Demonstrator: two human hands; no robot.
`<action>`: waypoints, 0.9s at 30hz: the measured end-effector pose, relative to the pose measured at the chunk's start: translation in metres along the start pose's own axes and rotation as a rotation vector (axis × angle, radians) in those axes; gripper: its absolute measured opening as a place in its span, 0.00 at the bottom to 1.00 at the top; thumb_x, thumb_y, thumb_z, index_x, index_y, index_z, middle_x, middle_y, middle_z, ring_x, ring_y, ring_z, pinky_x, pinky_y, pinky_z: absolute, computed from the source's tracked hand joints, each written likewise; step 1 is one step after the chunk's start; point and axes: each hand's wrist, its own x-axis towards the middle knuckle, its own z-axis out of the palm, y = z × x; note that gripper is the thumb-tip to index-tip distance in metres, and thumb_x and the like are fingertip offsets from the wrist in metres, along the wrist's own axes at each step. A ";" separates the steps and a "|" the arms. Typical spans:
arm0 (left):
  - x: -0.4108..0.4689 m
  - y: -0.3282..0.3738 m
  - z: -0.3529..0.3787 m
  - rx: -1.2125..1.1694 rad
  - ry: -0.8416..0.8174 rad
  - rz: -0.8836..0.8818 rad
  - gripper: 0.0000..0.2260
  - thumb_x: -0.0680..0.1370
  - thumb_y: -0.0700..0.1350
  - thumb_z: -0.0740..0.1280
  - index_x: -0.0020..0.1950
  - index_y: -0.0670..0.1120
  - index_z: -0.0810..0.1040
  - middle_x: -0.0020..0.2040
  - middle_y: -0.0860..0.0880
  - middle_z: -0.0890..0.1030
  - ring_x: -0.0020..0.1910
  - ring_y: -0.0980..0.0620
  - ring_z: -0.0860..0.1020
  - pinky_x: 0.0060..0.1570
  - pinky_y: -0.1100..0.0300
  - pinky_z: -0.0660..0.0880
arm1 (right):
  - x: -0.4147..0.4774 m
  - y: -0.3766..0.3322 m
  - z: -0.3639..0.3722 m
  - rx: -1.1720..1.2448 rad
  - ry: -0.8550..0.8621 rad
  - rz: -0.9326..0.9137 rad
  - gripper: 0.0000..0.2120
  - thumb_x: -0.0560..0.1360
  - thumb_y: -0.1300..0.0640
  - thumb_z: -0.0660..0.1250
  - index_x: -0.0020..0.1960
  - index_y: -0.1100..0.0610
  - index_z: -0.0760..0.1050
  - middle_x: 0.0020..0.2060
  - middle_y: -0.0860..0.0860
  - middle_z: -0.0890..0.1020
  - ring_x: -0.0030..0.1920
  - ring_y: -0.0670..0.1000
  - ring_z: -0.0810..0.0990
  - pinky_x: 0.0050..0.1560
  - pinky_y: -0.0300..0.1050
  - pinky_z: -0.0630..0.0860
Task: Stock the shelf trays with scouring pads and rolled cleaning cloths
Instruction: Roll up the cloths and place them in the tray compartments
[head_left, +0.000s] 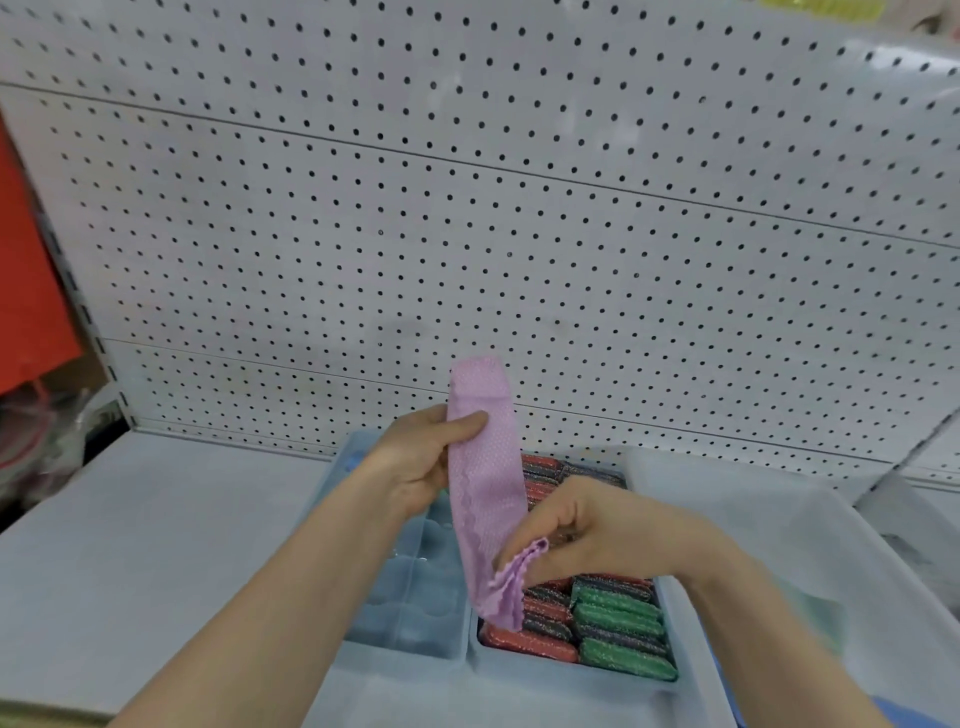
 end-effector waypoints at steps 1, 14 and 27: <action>-0.001 -0.001 0.001 0.003 -0.003 0.023 0.14 0.75 0.35 0.69 0.60 0.37 0.78 0.54 0.41 0.84 0.47 0.46 0.83 0.41 0.56 0.80 | 0.000 0.000 0.000 0.004 -0.017 0.004 0.11 0.77 0.61 0.69 0.57 0.64 0.81 0.51 0.59 0.85 0.52 0.64 0.83 0.58 0.63 0.76; -0.017 -0.023 0.006 0.377 -0.025 0.421 0.15 0.76 0.29 0.66 0.48 0.48 0.82 0.39 0.52 0.86 0.36 0.56 0.82 0.32 0.63 0.76 | 0.025 -0.016 -0.018 0.093 0.863 -0.064 0.06 0.69 0.60 0.76 0.43 0.51 0.84 0.42 0.51 0.84 0.40 0.56 0.78 0.44 0.55 0.79; -0.024 -0.020 -0.001 0.339 -0.202 0.274 0.14 0.80 0.52 0.62 0.59 0.45 0.78 0.50 0.46 0.84 0.48 0.49 0.82 0.46 0.56 0.78 | 0.031 -0.009 -0.022 0.318 0.878 -0.138 0.16 0.69 0.66 0.75 0.51 0.53 0.75 0.38 0.52 0.82 0.39 0.50 0.77 0.42 0.44 0.75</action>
